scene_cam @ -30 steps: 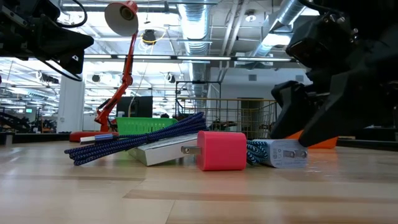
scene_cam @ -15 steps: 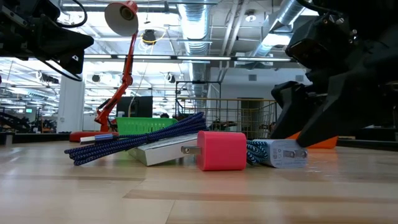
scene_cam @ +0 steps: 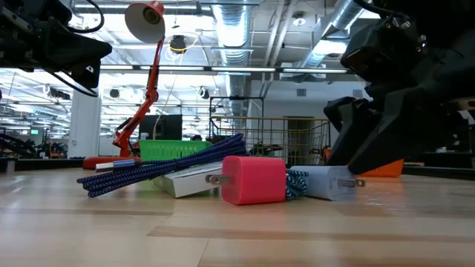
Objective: Pick and place items into bin
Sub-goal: Put the white charger adapter into the orange basket
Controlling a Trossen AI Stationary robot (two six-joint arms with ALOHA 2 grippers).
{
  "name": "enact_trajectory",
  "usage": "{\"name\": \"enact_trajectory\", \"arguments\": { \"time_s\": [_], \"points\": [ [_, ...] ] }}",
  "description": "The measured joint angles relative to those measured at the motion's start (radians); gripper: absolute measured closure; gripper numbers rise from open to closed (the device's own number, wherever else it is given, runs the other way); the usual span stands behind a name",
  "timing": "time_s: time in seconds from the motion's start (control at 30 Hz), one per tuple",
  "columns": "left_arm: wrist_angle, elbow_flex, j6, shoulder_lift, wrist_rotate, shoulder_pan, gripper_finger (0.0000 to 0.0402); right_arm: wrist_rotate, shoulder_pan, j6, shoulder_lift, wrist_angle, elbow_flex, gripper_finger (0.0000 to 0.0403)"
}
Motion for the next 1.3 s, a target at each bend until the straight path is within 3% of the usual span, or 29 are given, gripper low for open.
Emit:
{"name": "enact_trajectory", "arguments": {
  "time_s": [0.3,0.73,1.07,1.3],
  "points": [
    [0.000,0.000,0.000,0.000,0.000,0.000,0.0401,-0.002,0.000,-0.029,0.000,0.002,0.000,0.0263],
    [0.000,0.000,0.000,0.000,0.000,0.000,0.0401,-0.003,0.000,-0.112,0.001,-0.005,0.034,0.0182],
    [0.000,0.000,0.000,0.000,0.000,0.000,0.0401,-0.050,-0.035,-0.182,0.001,-0.337,0.198,0.0163],
    [0.000,0.000,0.000,0.000,0.000,0.000,0.0401,-0.097,-0.059,-0.222,0.001,-0.436,0.269,0.0163]
  ]
}}
